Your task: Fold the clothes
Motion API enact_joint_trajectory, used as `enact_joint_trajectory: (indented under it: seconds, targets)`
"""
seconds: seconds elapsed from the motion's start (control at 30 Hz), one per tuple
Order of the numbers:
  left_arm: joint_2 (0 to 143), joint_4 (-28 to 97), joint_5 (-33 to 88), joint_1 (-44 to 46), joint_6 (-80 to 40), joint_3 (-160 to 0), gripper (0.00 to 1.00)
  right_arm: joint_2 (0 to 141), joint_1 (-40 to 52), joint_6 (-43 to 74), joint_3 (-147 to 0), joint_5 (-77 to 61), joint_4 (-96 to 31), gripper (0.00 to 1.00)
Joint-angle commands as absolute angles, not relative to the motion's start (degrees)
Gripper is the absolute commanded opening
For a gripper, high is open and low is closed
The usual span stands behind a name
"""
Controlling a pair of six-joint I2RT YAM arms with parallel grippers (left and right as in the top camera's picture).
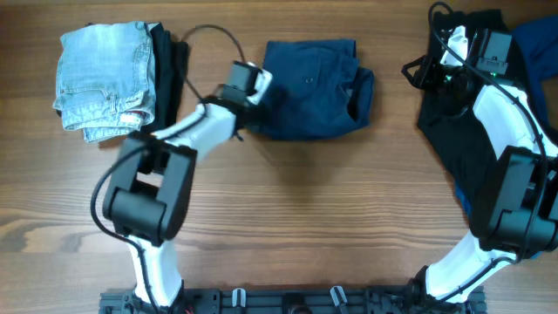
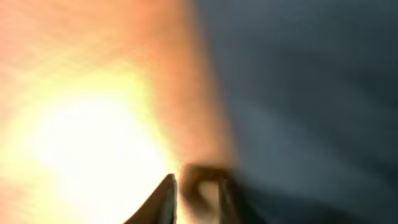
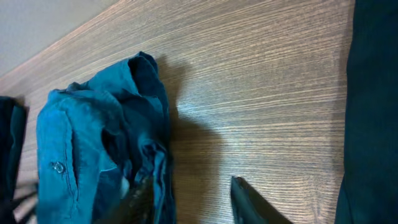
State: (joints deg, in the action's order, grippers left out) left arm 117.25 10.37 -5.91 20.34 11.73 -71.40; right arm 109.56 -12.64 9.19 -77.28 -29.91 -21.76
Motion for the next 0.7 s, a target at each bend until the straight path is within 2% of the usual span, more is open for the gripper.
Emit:
enact_joint_trajectory:
  seconds: [0.0,0.07,0.17,0.33,0.47,0.67]
  targets:
    - [118.1,-3.1,-11.0,14.6,22.9,-71.2,0.37,107.5,-12.6,9.6,-77.7,-29.4,-21.5,0.41]
    - [118.1,-14.9,-11.4,10.9,23.6,-71.2,0.41,107.5,-12.6,9.6,-77.7,-29.4,-21.5,0.42]
    - [114.6,-18.6,-11.0,10.4,23.6,-71.4,0.4,107.5,-12.6,9.6,-77.7,-29.4,-21.4,0.45]
    - [106.8,-7.9,-3.2,19.4,21.4,-71.4,0.44,107.5,-13.8,12.2,-77.7,-25.8,-17.7,0.78]
    - [107.2,-2.0,-3.0,29.2,20.3,-73.2,0.55,107.5,-15.0,13.7,-77.7,-25.1,-17.4,1.0]
    - [112.9,17.5,-2.4,37.1,7.9,-89.2,0.66,107.5,-15.7,14.2,-77.7,-25.3,-20.2,1.0]
